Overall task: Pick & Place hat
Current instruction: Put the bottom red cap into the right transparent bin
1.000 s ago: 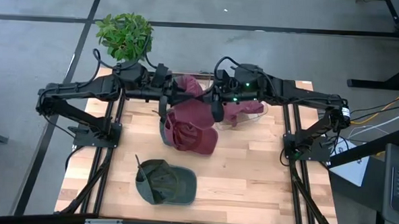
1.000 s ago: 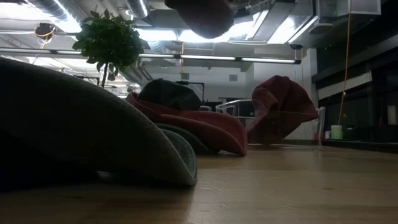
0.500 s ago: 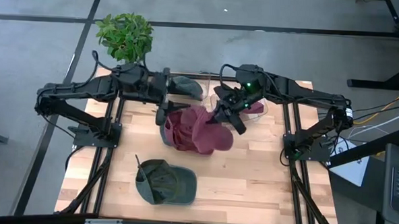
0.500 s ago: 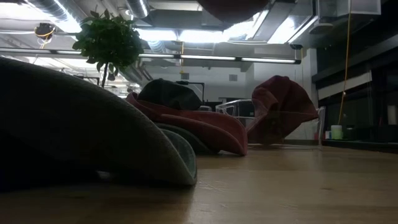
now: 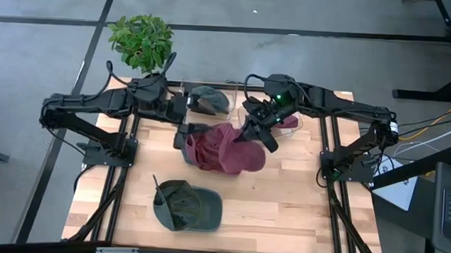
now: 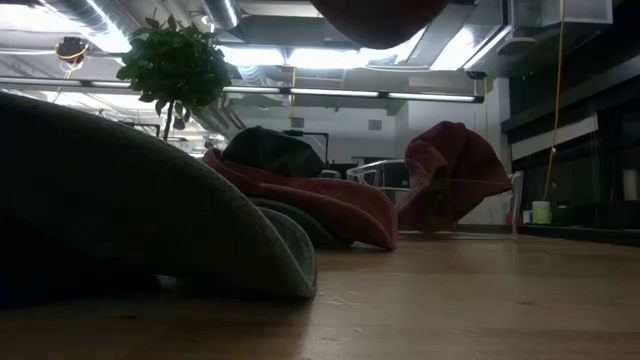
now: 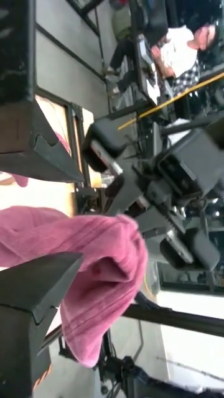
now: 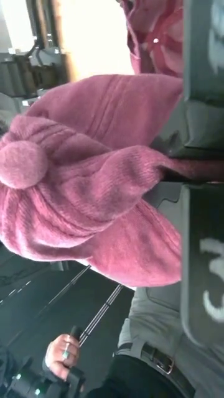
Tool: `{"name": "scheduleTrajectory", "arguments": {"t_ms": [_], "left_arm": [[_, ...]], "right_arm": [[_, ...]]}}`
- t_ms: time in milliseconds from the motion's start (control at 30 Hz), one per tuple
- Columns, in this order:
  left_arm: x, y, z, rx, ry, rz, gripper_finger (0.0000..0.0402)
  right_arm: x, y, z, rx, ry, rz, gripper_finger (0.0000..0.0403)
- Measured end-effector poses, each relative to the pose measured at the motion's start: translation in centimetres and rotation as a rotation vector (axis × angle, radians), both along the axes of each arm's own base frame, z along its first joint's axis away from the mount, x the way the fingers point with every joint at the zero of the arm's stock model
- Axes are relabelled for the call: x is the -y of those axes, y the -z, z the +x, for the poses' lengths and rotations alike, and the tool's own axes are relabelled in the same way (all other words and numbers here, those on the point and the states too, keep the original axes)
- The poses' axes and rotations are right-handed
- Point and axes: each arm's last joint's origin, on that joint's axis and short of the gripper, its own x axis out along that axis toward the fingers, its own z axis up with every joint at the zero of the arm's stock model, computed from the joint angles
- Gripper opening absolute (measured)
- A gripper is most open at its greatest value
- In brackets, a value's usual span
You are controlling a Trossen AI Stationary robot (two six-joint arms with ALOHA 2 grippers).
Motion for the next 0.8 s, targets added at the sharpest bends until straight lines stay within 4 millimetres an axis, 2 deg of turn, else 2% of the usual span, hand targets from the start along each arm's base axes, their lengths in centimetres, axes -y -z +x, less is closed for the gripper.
{"name": "scheduleTrajectory", "arguments": {"t_ms": [200,567,800], "left_arm": [[0.1,-0.1,-0.2,0.005,0.03,-0.032,0.0183],[0.2,0.9,1.3,-0.041,0.058,-0.084,0.0182],[0.2,0.9,1.5,-0.029,0.058,-0.083,0.018]], "right_arm": [[0.0,-0.1,0.1,0.013,0.008,-0.013,0.0014],[0.1,-0.6,0.3,0.081,0.02,-0.047,0.0014],[0.1,-0.8,0.4,0.108,0.016,-0.048,0.0014]]}}
